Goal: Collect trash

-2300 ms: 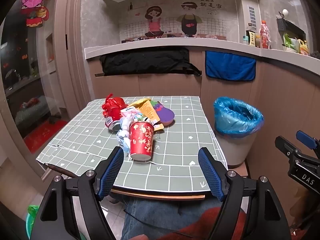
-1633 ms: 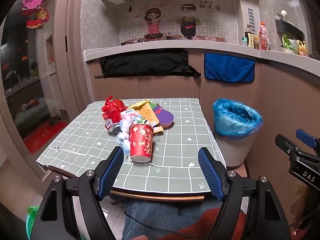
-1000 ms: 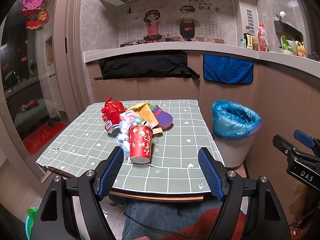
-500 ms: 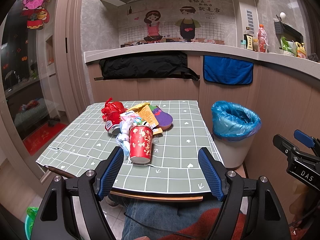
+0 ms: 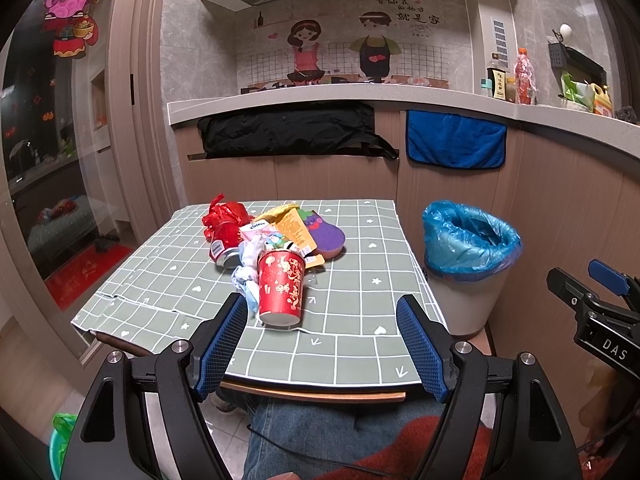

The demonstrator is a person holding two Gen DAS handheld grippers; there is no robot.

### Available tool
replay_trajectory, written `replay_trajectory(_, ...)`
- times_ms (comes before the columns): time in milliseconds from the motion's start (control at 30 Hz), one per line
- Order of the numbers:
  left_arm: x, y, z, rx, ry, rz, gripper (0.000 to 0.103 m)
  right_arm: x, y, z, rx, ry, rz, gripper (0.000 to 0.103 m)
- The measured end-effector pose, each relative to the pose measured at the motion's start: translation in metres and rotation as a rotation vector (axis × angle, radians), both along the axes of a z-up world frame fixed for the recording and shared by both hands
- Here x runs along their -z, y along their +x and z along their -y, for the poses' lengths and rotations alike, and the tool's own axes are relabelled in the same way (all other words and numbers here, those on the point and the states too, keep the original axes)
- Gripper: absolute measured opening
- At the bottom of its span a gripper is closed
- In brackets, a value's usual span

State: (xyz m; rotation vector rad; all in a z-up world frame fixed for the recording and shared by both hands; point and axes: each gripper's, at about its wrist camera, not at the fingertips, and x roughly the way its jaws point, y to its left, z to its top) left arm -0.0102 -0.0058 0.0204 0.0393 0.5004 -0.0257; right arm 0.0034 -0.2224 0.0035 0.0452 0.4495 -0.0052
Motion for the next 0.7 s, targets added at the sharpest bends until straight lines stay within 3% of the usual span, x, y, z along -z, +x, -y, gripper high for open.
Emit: replay_trajectory(700, -0.0016, -0.001, -0.0006, 0.002, -0.009, -0.008, 0.077, 0.0001, 0.0003, 0.0009, 0.0, 0.0, -0.001, 0.085)
